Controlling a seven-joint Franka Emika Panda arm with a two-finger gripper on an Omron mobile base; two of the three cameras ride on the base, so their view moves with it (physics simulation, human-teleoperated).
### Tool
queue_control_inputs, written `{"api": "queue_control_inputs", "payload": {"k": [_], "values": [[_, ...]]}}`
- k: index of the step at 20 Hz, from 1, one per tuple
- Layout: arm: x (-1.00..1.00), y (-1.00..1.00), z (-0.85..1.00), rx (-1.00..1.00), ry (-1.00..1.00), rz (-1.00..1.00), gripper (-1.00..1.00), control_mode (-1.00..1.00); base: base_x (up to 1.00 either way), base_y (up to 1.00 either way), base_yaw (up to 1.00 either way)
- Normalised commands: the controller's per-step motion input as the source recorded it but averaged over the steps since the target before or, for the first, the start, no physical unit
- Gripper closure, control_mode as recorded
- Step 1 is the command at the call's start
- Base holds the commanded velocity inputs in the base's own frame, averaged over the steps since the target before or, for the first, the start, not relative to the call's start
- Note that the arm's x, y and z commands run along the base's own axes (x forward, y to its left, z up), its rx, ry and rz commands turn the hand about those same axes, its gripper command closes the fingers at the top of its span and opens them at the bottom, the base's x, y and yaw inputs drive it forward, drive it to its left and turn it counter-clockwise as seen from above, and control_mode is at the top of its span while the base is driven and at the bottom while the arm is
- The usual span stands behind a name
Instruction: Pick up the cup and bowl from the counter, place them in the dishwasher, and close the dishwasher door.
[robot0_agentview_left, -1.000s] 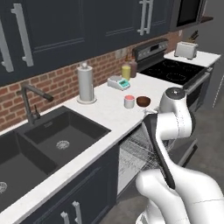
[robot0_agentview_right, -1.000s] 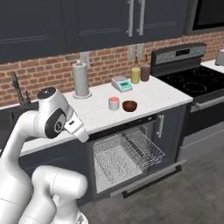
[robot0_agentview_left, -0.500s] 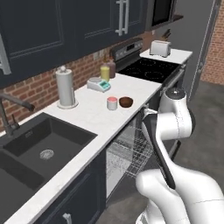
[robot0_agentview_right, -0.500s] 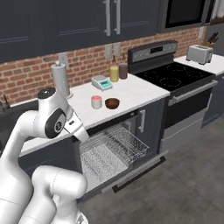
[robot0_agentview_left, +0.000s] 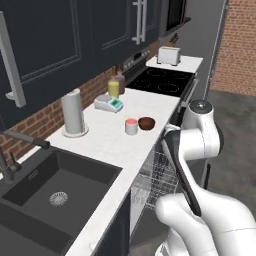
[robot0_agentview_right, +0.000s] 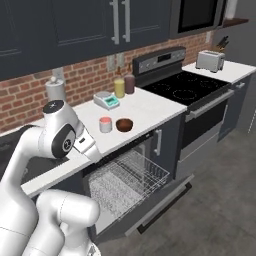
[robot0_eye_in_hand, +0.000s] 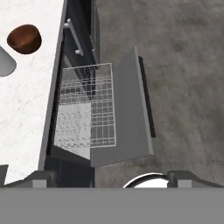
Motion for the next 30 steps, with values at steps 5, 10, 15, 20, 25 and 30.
{"api": "queue_control_inputs", "payload": {"k": [5, 10, 15, 20, 25, 30], "values": [[0.0, 0.0, 0.0, 0.0, 0.0, 0.0, -1.0, 1.0, 0.19, 0.16, -0.21], [0.0, -0.05, 0.0, 0.0, 0.0, -0.05, -1.0, -1.0, 0.0, -0.1, -0.08], [0.0, -0.02, 0.0, 0.0, 0.0, -0.1, -1.0, -1.0, 0.0, 0.0, 0.0], [0.0, 0.0, 0.0, 0.0, 0.0, -0.03, -1.0, -1.0, 0.0, 0.0, 0.0], [0.0, 0.0, 0.0, 0.0, 0.0, 0.0, -1.0, -1.0, 0.0, 0.0, 0.0], [0.0, 0.0, 0.0, 0.0, 0.0, 0.0, -1.0, -1.0, 0.0, 0.0, 0.0]]}}
